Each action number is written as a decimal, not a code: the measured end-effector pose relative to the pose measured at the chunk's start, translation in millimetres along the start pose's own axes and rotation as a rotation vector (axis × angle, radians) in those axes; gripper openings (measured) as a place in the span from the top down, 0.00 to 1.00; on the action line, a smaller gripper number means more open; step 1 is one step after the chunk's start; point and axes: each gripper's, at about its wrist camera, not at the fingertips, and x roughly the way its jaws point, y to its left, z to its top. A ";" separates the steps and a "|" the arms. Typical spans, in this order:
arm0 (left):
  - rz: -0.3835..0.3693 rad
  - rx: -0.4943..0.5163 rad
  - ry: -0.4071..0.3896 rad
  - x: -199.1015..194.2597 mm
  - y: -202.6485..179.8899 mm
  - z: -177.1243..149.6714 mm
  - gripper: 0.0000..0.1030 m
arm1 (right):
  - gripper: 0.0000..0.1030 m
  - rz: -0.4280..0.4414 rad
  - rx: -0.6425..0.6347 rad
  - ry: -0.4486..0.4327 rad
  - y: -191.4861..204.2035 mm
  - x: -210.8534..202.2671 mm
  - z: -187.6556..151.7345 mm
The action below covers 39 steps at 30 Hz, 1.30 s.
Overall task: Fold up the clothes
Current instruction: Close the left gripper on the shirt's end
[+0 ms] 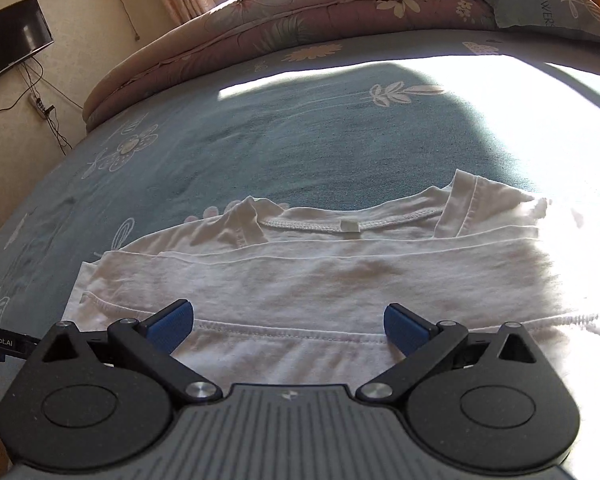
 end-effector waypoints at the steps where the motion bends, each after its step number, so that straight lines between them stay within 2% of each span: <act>1: 0.017 0.014 0.006 0.1 -4.2 1.4 0.88 | 0.00 -0.005 -0.002 -0.001 -0.2 -7.7 -5.3; 6: 0.084 0.065 0.034 1.8 -19.4 7.6 0.88 | 0.00 -0.030 -0.011 -0.021 -10.2 -51.0 -28.5; 11: 0.056 0.030 0.030 1.7 -10.6 6.8 0.88 | 0.00 -0.060 0.022 -0.041 -27.8 -73.2 -38.4; 15: 0.019 -0.029 0.009 0.8 -1.9 3.6 0.88 | 0.00 -0.063 0.063 -0.037 -35.4 -77.1 -43.0; 24: 0.038 0.022 -0.037 0.5 -8.2 -2.3 0.87 | 0.00 -0.054 0.055 -0.026 -29.9 -76.5 -44.9; 33: 0.028 -0.015 -0.021 0.3 -4.9 -0.6 0.88 | 0.00 -0.061 0.063 -0.022 -31.7 -75.8 -45.3; 39: 0.052 -0.037 -0.012 -1.1 -9.8 1.2 0.88 | 0.00 -0.056 0.056 -0.030 -31.3 -79.5 -44.5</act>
